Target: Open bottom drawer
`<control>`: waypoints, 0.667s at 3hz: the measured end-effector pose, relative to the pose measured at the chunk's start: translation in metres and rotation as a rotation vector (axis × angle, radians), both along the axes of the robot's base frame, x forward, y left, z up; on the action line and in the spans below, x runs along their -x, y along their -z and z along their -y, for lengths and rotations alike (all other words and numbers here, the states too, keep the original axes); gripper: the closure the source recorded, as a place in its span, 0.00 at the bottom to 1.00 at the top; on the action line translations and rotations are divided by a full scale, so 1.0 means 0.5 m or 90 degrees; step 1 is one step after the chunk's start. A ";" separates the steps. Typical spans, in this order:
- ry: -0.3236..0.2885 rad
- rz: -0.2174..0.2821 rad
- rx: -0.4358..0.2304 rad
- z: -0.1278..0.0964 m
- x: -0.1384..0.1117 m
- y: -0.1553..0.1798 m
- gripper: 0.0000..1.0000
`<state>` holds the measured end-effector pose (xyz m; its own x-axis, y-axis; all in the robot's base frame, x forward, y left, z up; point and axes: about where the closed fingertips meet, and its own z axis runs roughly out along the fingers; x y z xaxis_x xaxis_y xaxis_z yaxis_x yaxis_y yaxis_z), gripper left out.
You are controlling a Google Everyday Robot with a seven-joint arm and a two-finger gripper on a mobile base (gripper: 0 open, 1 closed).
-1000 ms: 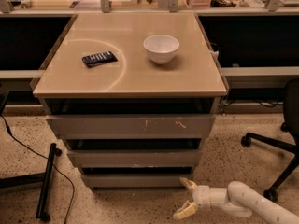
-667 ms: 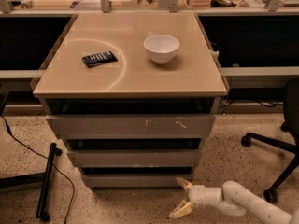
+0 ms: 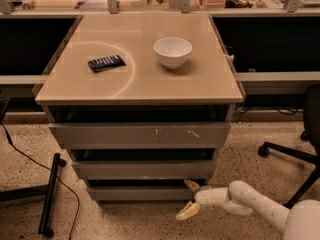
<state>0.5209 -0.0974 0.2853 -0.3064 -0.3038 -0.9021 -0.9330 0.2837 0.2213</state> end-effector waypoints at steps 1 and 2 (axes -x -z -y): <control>-0.001 0.001 0.001 -0.003 -0.004 0.000 0.00; 0.014 -0.016 -0.012 0.008 0.021 0.010 0.00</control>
Offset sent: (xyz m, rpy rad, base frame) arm -0.0258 -0.0165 -0.0116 0.0387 0.0568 -0.0588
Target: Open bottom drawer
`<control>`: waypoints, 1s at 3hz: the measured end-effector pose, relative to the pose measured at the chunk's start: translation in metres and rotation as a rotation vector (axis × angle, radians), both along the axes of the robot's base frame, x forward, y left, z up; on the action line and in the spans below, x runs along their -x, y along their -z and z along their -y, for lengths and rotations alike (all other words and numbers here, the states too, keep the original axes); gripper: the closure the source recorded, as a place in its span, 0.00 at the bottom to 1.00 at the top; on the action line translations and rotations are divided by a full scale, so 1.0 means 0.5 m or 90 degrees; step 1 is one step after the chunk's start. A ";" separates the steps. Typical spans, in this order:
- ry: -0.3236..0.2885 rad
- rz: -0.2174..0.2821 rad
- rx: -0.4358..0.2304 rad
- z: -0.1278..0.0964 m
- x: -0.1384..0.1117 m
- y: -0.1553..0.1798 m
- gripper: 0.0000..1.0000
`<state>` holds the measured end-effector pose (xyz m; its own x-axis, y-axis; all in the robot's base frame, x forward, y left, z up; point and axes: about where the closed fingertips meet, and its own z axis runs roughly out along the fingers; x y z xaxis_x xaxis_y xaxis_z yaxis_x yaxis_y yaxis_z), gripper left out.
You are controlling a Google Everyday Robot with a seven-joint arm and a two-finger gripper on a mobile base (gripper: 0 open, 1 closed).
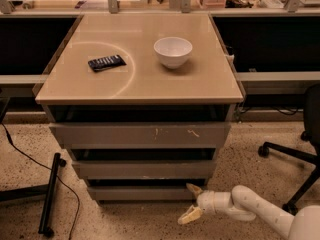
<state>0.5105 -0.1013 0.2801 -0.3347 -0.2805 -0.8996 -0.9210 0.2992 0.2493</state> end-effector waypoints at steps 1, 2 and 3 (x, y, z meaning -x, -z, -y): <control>0.008 -0.015 0.006 0.008 0.001 0.031 0.00; 0.010 -0.014 0.016 0.017 -0.031 0.055 0.00; 0.007 -0.008 0.032 0.022 -0.103 0.086 0.00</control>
Offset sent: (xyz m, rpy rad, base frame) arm 0.0409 -0.0209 -0.0399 -0.0536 0.0106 -0.0292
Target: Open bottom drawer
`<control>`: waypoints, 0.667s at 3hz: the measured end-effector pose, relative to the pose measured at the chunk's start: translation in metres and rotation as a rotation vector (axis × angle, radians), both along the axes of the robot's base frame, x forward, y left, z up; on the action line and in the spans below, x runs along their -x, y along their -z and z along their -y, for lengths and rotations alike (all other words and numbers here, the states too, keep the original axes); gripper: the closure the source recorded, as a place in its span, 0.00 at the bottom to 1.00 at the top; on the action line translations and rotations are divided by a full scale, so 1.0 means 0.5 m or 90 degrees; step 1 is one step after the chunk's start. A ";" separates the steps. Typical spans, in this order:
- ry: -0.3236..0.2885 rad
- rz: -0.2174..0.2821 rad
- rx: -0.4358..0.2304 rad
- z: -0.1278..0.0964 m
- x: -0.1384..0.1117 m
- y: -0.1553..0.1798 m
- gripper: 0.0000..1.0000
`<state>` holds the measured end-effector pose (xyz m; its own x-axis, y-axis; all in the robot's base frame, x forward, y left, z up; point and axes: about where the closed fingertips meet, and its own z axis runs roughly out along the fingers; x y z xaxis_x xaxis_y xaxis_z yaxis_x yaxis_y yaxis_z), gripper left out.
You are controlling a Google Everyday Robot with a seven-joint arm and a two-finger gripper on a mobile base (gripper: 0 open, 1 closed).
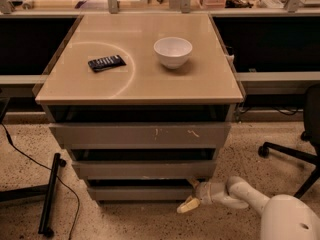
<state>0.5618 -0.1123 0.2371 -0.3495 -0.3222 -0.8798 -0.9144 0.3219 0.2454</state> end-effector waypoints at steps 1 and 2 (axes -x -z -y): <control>0.001 0.002 0.001 0.001 -0.004 -0.001 0.00; -0.004 -0.012 0.018 -0.003 -0.005 0.020 0.00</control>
Offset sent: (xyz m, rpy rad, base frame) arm 0.0046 -0.0024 -0.0229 -0.0733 0.0464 0.0098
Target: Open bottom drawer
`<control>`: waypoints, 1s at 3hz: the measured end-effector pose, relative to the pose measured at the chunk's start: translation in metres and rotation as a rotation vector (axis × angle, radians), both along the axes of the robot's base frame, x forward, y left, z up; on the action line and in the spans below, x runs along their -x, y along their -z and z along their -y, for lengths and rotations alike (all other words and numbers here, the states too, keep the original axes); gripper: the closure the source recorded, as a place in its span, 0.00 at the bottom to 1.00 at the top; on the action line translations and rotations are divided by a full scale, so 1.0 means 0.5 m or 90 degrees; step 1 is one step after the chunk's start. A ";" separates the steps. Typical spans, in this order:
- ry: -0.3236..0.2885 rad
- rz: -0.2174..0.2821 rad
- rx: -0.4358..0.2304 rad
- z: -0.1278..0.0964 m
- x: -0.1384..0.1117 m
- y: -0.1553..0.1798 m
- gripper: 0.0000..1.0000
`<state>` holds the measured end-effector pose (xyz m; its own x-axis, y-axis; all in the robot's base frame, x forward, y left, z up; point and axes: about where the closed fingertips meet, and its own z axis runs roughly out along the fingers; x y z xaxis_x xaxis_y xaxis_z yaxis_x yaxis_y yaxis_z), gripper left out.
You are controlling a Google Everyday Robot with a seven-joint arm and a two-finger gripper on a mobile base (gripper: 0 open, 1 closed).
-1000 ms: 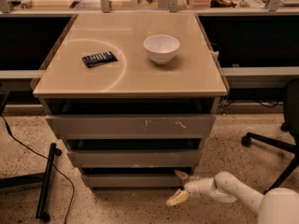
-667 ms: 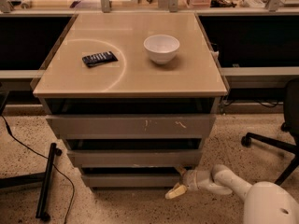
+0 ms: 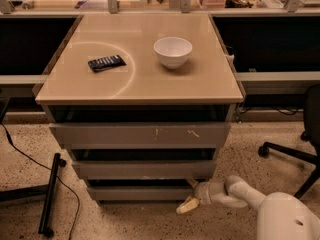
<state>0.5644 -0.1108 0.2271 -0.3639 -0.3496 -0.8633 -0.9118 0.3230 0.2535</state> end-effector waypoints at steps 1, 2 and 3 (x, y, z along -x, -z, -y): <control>-0.016 -0.006 0.034 0.006 -0.019 0.023 0.00; -0.022 -0.014 0.061 0.021 -0.028 0.044 0.00; -0.022 -0.014 0.062 0.021 -0.029 0.044 0.00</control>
Offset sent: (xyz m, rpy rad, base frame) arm 0.0223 -0.0257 -0.0319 -0.1529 0.0324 0.0384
